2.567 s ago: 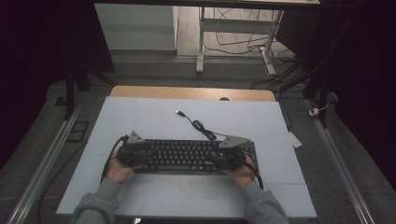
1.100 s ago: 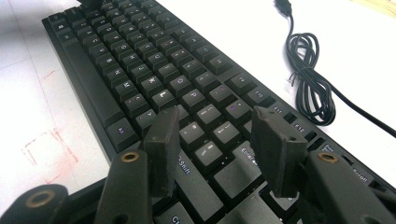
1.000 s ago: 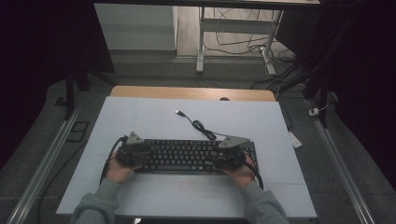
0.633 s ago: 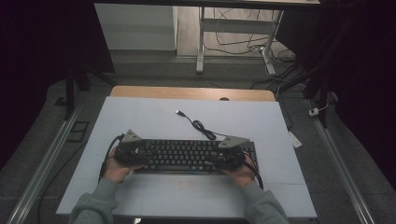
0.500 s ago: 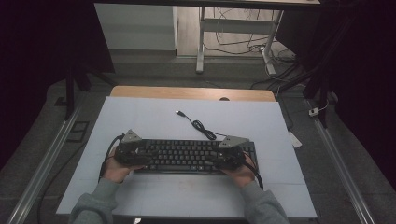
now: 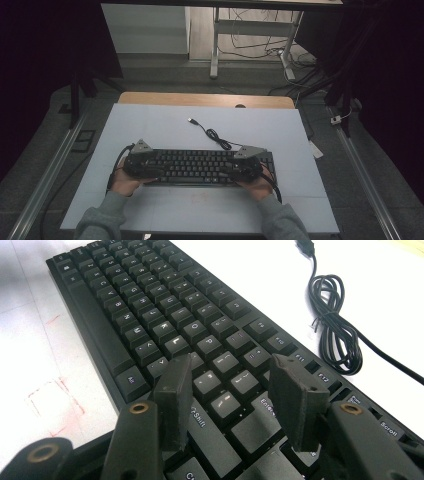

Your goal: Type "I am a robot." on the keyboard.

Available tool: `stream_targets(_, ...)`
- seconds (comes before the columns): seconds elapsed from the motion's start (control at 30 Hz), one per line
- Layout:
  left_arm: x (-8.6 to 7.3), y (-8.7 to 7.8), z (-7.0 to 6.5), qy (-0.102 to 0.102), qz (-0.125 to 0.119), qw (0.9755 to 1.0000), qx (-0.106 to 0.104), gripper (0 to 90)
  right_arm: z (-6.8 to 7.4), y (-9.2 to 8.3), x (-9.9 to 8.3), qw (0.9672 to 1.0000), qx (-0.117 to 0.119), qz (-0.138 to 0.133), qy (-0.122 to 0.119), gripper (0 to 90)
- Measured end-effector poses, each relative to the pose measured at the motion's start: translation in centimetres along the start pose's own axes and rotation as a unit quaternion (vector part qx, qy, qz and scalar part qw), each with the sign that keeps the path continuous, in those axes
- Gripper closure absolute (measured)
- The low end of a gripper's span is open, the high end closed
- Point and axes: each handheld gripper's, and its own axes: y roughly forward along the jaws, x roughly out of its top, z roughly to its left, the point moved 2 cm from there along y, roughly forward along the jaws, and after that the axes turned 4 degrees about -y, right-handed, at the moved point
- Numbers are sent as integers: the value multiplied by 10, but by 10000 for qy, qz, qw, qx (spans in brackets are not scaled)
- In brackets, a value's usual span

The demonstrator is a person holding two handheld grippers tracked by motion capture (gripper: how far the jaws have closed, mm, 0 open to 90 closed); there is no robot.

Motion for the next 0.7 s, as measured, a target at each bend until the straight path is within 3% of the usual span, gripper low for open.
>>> stream_targets(0.7, -1, 4, -2, 87, 148, 9998, 30, 284, 15, 10, 10, 9996, 250, -23, -132, 526)
